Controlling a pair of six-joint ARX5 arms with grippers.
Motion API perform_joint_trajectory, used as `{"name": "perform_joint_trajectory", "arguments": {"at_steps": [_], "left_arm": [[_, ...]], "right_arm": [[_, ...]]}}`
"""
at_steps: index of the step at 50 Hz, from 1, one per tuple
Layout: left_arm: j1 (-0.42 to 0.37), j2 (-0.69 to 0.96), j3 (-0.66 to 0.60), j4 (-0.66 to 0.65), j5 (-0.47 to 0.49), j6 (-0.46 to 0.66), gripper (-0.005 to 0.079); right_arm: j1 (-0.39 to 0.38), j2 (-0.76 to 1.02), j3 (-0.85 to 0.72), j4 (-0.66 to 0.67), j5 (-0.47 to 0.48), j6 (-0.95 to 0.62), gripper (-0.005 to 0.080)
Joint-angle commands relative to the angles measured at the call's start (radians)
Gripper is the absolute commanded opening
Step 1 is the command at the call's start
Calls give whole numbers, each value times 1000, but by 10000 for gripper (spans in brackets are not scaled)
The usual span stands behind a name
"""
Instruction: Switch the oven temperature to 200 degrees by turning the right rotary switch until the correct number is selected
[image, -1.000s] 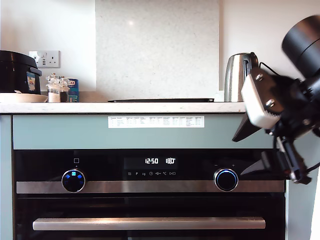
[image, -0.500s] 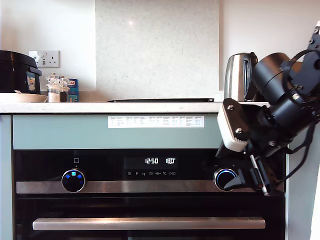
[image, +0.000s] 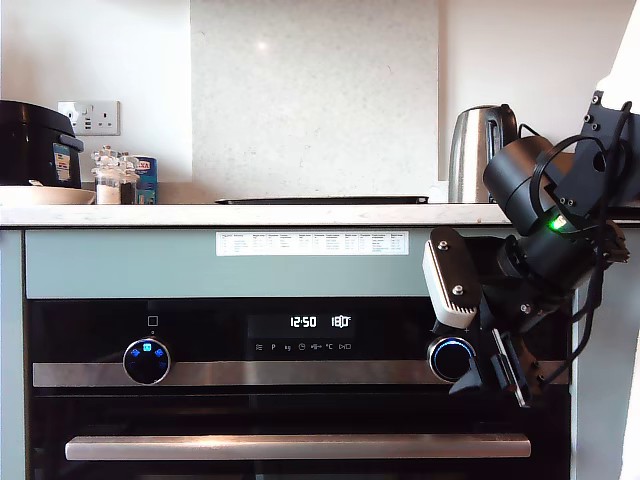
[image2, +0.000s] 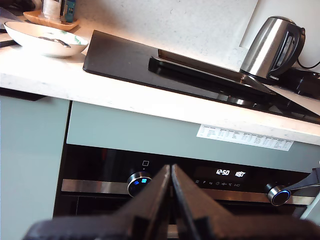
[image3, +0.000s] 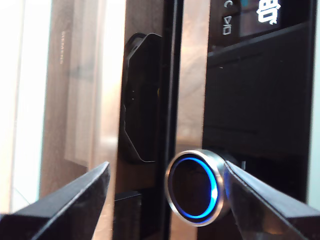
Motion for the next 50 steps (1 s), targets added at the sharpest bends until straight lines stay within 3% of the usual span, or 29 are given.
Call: {"name": "perform_joint_trajectory", "arguments": {"at_steps": [1,50], "left_arm": [[3,-1,13,7,0,2,-22],[3,-1,13,9,0,2,-22]], "right_arm": [[-1,18,18,5,0,-6,653],[-24,50,49,-39,54,-6,653]]}}
